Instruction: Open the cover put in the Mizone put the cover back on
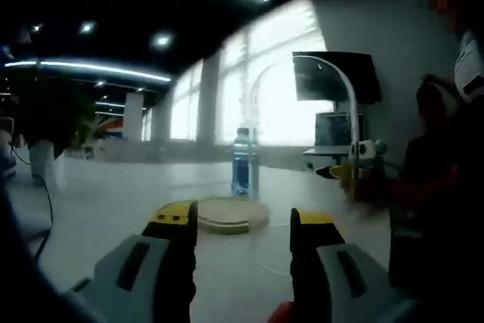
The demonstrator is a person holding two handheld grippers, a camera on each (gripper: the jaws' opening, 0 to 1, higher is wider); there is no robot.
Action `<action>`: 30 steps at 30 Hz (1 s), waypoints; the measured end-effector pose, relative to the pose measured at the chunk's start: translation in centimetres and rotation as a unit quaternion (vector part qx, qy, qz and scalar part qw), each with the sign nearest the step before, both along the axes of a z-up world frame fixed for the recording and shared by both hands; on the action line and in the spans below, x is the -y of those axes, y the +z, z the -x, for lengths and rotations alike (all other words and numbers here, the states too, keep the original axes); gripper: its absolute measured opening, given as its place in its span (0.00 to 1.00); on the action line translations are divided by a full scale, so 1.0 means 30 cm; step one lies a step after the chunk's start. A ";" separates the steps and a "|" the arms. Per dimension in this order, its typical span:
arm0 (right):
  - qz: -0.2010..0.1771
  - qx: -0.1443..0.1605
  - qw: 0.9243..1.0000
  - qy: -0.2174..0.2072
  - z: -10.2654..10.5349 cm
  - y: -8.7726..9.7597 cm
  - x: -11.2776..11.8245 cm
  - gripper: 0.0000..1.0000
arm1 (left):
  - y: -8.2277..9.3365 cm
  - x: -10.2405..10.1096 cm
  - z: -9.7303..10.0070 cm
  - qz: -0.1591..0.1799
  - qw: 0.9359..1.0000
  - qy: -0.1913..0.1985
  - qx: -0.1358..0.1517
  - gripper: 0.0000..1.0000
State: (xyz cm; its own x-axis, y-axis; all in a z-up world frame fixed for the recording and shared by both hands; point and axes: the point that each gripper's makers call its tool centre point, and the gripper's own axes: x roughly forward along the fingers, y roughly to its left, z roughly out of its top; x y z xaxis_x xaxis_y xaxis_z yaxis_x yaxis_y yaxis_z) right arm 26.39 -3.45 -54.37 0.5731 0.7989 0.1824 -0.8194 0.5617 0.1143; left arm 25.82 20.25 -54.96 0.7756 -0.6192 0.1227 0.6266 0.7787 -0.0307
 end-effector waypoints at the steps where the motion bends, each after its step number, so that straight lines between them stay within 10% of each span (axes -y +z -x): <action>1: 0.002 -0.001 1.000 -0.013 -0.014 -0.003 0.011 0.18 | -0.008 -0.008 -0.008 0.000 1.000 0.003 -0.002 0.39; 21: -0.002 -0.066 0.990 -0.128 -0.143 -0.079 0.125 0.14 | -0.088 -0.085 -0.119 0.031 0.995 0.072 -0.056 0.35; 30: -0.012 -0.057 0.988 -0.141 -0.142 -0.064 0.133 0.11 | -0.075 -0.055 -0.093 0.011 0.998 0.054 -0.029 0.35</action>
State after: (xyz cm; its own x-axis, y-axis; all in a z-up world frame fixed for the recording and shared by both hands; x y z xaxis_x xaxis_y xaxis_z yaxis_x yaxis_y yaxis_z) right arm 30.64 -7.45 -56.28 0.7898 0.6015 0.1201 -0.6122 0.7613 0.2136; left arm 28.63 21.92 -57.20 0.8434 -0.5301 0.0881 0.5365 0.8398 -0.0828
